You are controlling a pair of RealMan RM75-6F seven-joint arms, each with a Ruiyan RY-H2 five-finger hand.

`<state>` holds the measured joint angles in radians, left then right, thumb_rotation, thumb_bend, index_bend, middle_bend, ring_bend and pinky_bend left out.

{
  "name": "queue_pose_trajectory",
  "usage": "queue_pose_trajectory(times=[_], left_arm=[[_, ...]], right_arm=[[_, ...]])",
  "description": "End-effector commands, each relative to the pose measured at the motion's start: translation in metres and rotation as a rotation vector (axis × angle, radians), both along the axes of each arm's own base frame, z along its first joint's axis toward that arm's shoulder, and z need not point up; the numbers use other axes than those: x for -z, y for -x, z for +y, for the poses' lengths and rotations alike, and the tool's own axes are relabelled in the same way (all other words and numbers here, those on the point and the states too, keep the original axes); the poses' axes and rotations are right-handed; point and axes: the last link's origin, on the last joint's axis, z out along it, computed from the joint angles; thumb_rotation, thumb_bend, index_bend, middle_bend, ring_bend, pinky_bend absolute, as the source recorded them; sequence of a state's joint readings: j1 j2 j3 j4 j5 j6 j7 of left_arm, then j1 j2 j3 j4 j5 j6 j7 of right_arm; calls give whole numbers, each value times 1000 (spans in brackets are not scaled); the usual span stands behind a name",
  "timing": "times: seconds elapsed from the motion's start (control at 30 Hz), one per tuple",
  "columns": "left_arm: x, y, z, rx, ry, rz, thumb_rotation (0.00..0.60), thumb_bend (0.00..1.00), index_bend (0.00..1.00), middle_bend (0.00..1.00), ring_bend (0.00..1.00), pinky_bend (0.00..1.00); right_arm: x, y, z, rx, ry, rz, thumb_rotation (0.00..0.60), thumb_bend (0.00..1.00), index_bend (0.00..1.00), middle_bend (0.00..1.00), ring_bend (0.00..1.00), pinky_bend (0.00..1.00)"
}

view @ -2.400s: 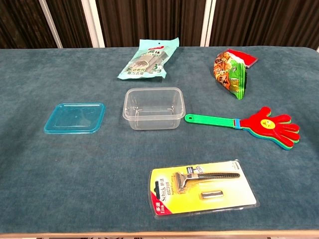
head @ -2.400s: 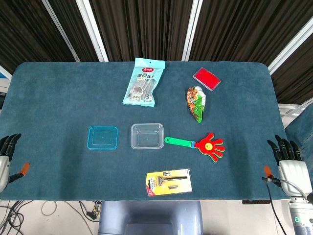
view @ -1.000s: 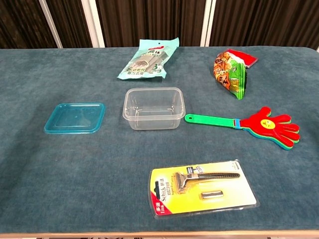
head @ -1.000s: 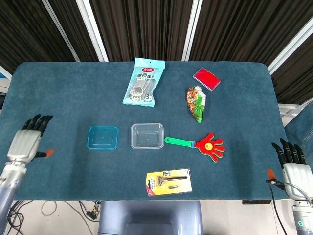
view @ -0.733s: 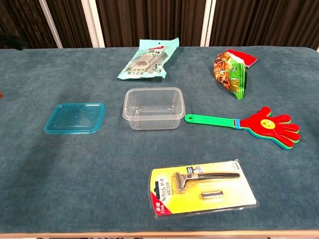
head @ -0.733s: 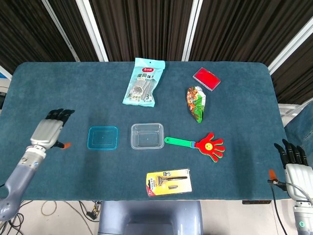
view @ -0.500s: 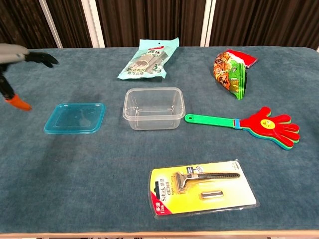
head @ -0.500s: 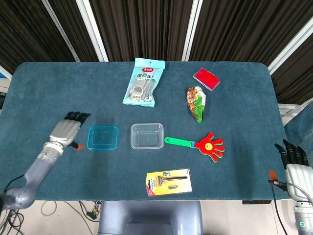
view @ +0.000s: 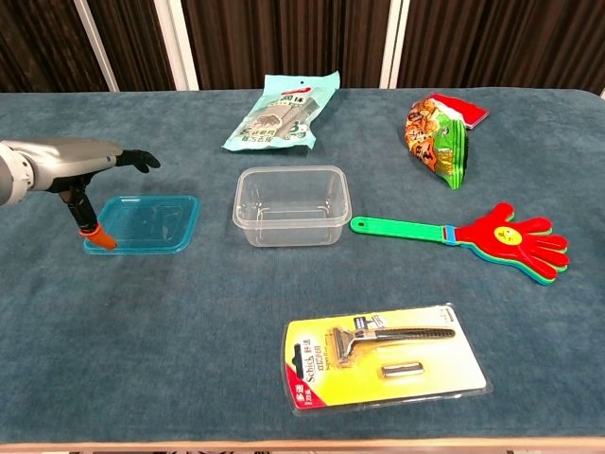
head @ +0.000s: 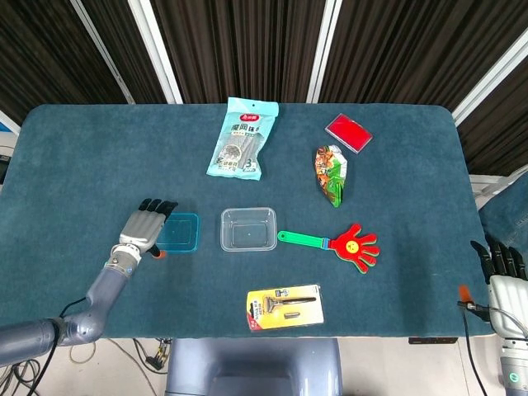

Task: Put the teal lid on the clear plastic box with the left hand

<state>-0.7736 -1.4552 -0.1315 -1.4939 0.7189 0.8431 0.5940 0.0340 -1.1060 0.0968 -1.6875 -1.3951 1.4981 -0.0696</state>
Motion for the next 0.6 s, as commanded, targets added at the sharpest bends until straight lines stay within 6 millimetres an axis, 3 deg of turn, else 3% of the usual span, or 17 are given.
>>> queue_pose_trajectory(times=[0.03, 0.6], left_arm=[[4, -2, 1, -2, -10, 12, 600, 80, 37, 59, 0, 0], [19, -8, -1, -4, 24, 42, 600, 79, 37, 80, 0, 0]], right_arm=[[0, 0, 0, 1, -1, -2, 600, 407, 119, 29, 27, 0], [0, 1, -2, 13, 4, 0, 600, 407, 119, 29, 27, 0]])
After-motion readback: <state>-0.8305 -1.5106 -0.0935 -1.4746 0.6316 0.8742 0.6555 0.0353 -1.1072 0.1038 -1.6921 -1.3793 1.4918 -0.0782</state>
